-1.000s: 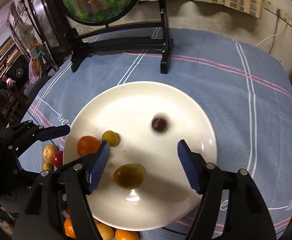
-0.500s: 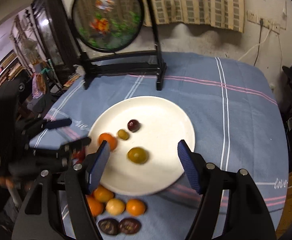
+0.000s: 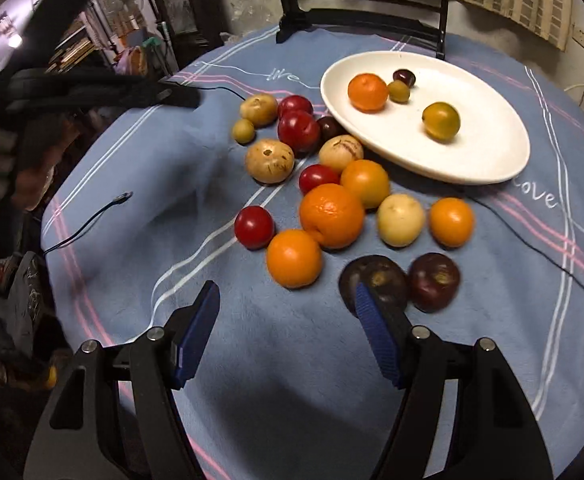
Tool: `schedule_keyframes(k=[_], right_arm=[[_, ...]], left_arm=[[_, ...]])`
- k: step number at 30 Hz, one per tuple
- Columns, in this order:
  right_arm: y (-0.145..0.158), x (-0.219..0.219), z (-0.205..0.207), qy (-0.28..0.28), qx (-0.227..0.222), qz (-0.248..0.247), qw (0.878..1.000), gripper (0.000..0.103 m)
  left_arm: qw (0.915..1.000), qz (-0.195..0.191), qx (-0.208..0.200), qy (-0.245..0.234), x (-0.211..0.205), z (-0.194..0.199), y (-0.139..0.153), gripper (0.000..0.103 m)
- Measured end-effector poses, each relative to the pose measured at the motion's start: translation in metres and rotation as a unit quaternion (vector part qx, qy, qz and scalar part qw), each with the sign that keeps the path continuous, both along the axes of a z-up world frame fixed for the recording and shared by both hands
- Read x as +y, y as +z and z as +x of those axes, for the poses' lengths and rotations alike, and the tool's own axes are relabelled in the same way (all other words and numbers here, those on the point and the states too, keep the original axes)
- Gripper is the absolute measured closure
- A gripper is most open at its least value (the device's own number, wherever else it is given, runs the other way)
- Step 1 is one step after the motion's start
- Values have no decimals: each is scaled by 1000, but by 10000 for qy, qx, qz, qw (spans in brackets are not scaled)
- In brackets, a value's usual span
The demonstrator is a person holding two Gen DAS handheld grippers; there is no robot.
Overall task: Organize fruits
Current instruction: 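Grasp a tangerine with the right tool while the left tool grasps a red tomato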
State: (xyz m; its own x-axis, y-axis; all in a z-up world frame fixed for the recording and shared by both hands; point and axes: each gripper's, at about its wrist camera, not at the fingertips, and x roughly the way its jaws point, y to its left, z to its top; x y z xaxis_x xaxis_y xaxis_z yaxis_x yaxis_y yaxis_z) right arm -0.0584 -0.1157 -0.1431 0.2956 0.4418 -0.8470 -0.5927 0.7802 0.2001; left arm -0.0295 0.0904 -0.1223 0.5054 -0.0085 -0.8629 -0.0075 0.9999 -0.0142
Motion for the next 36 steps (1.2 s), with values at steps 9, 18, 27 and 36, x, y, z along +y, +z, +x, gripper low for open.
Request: schedule_keyframes(k=[9,18,27,36], right_arm=[[-34,38,22,215,161,-706,9971,58],[-17,-20,9,-414,549,126,9976,65],[-18,-54,-4,-1016,764,204,9917,65],[-14,-63,0,-1037,737,278,9915,65]], left_arm=[[9999,-127,46,-7,6,-24,-4,24],[9943,-48,132,-1057,-56,-27,-21,24],[9881,77,531,-1438,-96,-2,-64,51],[9886,-192,414,-1434,-85,-12,-49,72]])
